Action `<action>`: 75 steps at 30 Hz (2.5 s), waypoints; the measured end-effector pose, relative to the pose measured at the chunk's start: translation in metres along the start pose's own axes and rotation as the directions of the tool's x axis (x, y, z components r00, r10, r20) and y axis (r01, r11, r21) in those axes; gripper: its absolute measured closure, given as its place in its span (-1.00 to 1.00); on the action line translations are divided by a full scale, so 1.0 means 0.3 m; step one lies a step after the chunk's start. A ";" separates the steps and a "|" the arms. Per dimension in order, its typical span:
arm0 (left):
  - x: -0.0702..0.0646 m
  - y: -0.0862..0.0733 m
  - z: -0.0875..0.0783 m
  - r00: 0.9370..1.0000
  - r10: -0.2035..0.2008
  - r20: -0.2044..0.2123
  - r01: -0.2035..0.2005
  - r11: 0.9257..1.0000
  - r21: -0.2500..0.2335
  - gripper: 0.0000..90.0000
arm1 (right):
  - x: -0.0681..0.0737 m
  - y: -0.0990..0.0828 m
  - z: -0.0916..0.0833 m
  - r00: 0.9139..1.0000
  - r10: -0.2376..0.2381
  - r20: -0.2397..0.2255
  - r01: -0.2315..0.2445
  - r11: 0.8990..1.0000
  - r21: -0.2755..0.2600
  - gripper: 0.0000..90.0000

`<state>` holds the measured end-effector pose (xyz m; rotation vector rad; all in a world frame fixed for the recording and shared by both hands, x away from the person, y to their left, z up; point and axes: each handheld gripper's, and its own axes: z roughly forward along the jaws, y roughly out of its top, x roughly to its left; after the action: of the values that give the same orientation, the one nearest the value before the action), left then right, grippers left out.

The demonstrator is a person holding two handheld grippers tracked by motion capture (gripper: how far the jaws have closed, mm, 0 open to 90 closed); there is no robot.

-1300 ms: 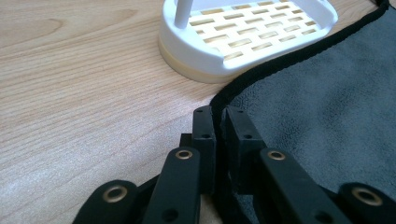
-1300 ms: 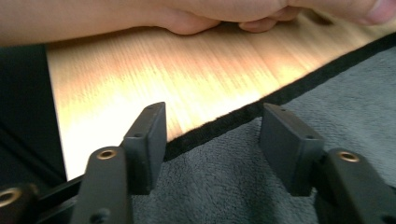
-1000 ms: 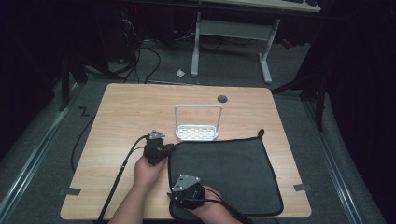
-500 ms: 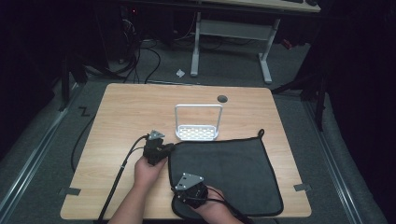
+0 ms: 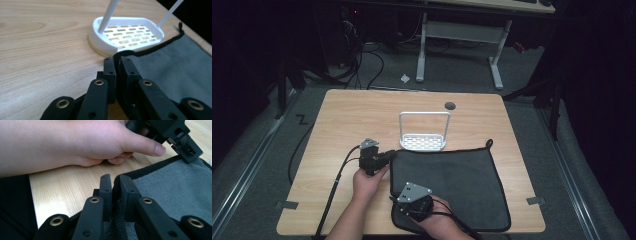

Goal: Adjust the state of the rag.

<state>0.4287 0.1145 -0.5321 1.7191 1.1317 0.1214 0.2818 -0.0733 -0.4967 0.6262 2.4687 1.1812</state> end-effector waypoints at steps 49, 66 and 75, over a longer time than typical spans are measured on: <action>-0.097 0.069 -0.110 0.993 -0.001 -0.118 -0.003 0.999 -0.042 0.85 | -0.009 -0.012 -0.110 0.998 0.034 0.046 -0.029 0.994 -0.103 0.80; -0.290 0.106 0.129 0.987 0.115 -0.110 -0.106 0.991 0.084 0.83 | -0.132 -0.209 -0.278 0.983 0.131 0.125 -0.123 0.990 -0.068 0.78; -0.336 0.112 0.205 0.989 0.116 -0.089 -0.107 0.989 0.102 0.80 | -0.155 -0.258 -0.288 0.981 0.146 0.126 -0.143 0.989 -0.027 0.72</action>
<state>0.4282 -0.0018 -0.4931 1.8803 1.1254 0.2226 0.2616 -0.1968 -0.5013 0.8610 2.3367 1.1756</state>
